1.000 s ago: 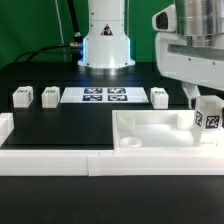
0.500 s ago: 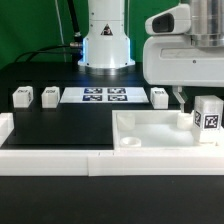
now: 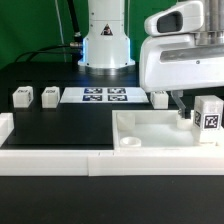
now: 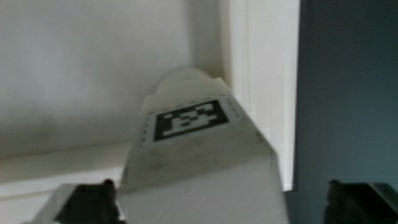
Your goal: Assemble square table
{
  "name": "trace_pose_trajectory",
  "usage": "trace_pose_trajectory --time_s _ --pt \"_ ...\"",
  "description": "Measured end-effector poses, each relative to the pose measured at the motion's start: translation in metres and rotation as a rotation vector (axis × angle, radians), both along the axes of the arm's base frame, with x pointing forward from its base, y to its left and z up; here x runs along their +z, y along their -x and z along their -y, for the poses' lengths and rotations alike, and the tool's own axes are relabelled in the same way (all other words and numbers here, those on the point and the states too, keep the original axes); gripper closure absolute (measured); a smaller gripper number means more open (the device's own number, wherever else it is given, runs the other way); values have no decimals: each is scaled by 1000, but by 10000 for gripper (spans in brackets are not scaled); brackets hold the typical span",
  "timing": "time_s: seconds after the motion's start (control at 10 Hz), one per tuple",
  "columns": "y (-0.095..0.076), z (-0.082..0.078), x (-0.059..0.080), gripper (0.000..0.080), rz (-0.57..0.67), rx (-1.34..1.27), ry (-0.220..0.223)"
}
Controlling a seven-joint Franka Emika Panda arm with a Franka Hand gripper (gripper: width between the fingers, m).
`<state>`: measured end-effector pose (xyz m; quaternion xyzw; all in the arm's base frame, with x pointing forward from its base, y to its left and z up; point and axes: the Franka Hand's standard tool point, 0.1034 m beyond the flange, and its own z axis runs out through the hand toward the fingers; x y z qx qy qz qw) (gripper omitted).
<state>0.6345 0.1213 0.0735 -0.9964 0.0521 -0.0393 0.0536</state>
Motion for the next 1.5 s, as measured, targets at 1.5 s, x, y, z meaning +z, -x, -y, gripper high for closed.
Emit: trace_pose_trajectory --time_s 1.5 --pt "5 12 -6 496 -177 -1372 -200"
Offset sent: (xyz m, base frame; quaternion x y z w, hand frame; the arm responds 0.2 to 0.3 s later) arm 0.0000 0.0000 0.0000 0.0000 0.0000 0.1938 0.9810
